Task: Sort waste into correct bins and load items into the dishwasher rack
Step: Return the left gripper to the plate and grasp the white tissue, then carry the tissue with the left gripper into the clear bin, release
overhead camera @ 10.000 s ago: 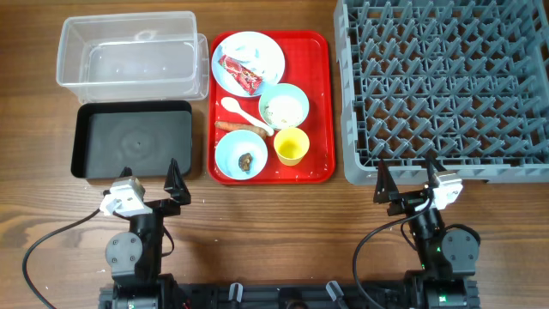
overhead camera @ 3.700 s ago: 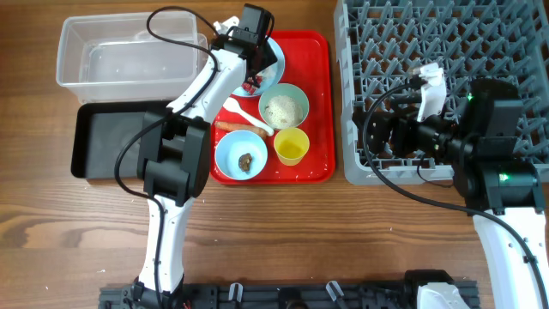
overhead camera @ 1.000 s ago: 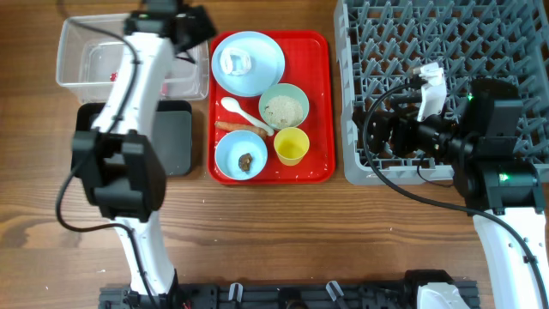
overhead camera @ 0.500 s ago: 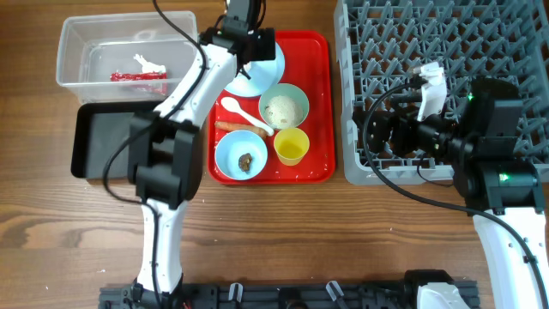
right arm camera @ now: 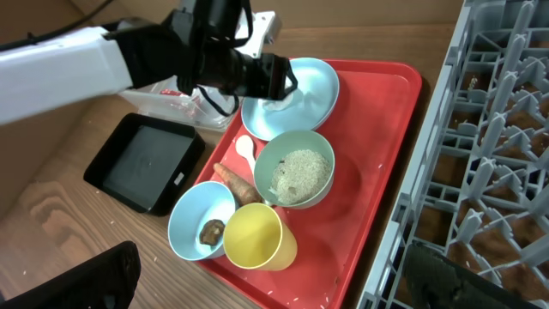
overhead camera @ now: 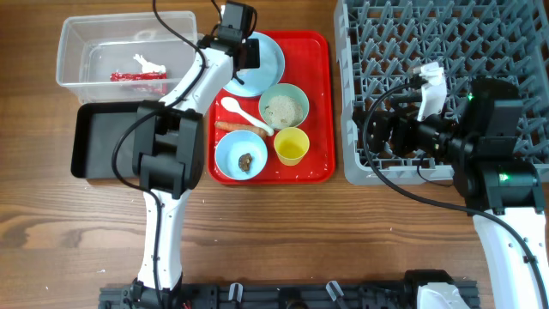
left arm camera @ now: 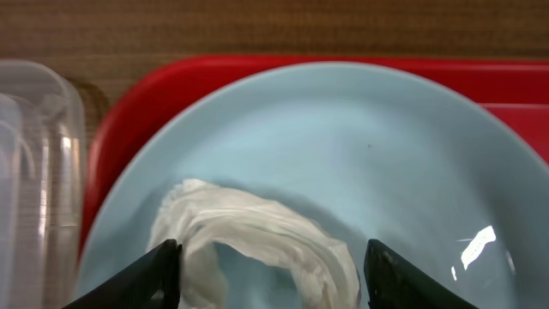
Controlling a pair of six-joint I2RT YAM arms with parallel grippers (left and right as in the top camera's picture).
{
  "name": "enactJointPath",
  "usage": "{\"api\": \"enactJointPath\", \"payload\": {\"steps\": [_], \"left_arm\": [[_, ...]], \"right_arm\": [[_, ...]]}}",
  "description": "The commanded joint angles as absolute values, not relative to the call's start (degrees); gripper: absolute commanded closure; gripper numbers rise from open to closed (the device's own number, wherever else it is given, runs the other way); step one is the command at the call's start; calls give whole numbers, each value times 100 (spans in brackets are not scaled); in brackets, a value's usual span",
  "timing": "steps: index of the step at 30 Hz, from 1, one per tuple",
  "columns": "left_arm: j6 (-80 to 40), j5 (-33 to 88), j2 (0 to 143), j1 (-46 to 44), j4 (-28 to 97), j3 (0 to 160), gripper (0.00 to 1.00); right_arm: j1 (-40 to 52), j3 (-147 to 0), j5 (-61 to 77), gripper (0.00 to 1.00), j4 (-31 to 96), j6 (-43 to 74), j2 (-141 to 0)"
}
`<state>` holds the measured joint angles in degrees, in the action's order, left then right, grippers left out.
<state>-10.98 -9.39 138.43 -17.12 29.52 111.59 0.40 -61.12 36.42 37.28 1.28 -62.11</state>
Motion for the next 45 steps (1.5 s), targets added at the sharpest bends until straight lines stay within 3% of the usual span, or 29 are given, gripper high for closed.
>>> {"api": "enactJointPath", "payload": {"steps": [1, 4, 7, 8, 24, 32, 35, 36, 39, 40, 45], "left_arm": [[-1070, -845, 14099, -1726, 2980, 11174, 33], [-1070, -845, 14125, -1719, 3076, 11174, 46], [-1072, -845, 14123, -1719, 3138, 11177, 89], [-1074, -843, 14108, -1723, 3155, 11177, 96], [-1999, -1026, 11542, -1573, 4049, 11177, 96], [-2622, -1546, 11740, -670, 4742, 11166, 96], [-2620, -1455, 12116, -445, 4720, 11166, 84], [-2620, -1376, 12215, -390, 4724, 11166, 70], [-2615, -985, 12379, -307, 4884, 11166, 12], [-2615, -961, 12376, -303, 4925, 11166, 1], [-2571, -967, 12092, -342, 4989, 11181, 0]], "right_arm": [[80, -6235, 3693, 0, 3706, 172, -6294], [80, -6235, 3693, 0, 3708, 169, -6331], [80, -6235, 3693, 0, 3708, 169, -6344], [80, -6235, 3693, 0, 3708, 167, -6344], [80, -6235, 3693, 0, 3693, 174, -6344], [80, -6235, 3693, 0, 3688, 169, -6344], [80, -6235, 3693, 0, 3686, 169, -6344], [80, -6235, 3693, 0, 3680, 169, -6344], [80, -6235, 3693, 0, 3673, 172, -6344], [80, -6235, 3693, 0, 3671, 169, -6344], [80, -6235, 3693, 0, 3673, 172, -6344]]}}
